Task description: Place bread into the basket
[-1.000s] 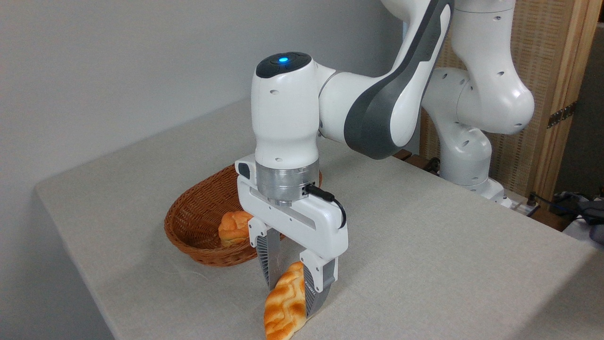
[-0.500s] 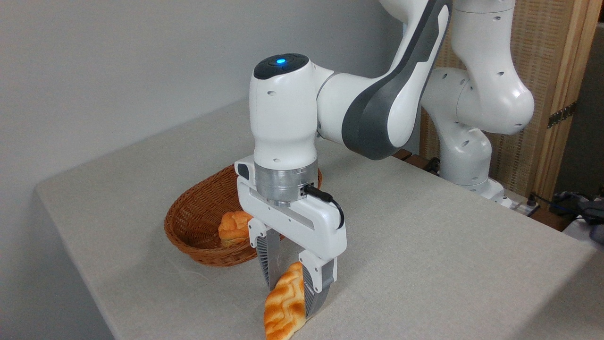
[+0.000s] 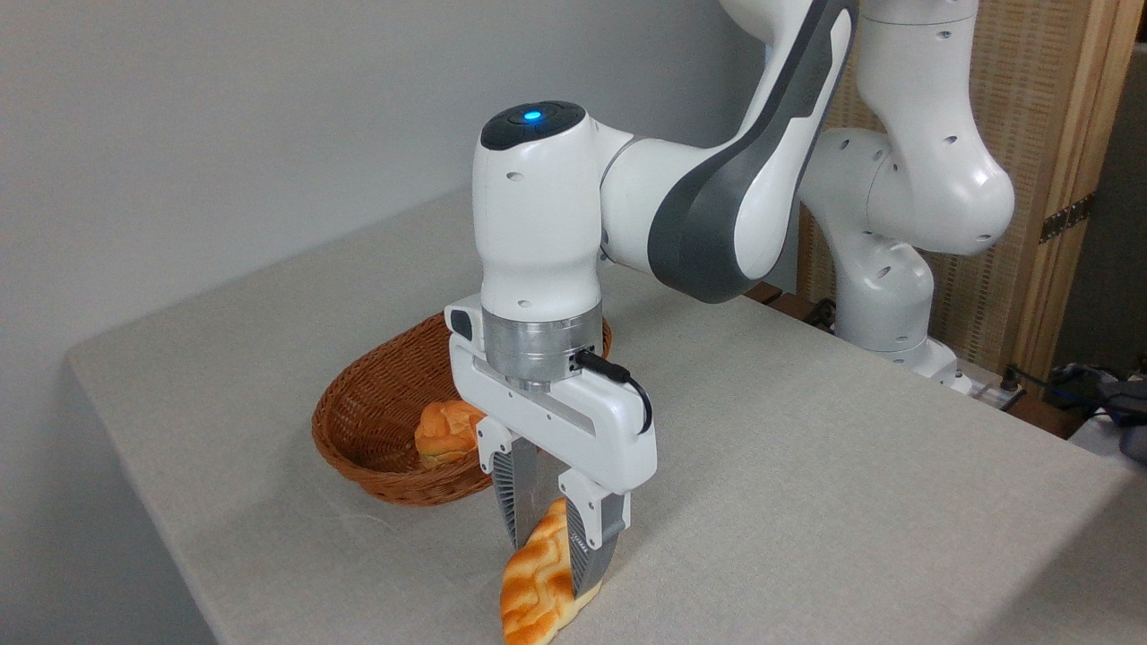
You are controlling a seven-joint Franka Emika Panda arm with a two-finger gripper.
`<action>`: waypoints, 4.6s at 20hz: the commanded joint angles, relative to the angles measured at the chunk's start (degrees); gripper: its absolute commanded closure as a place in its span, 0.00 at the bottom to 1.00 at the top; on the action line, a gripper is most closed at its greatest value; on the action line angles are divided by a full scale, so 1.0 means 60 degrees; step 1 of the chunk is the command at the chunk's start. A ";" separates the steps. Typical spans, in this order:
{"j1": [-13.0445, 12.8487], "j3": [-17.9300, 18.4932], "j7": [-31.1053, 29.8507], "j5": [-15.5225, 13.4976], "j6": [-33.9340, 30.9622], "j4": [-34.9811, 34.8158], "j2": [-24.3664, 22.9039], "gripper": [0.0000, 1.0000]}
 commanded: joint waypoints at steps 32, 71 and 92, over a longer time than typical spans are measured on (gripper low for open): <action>-0.0015 -0.0453 0.0042 -0.1003 0.0078 0.0737 -0.0913 0.61; -0.0015 -0.4073 -0.0954 -0.1781 -0.2602 0.0855 -0.1192 0.00; 0.0088 -0.3650 -0.0968 -0.1796 -0.2602 0.1088 -0.1338 0.00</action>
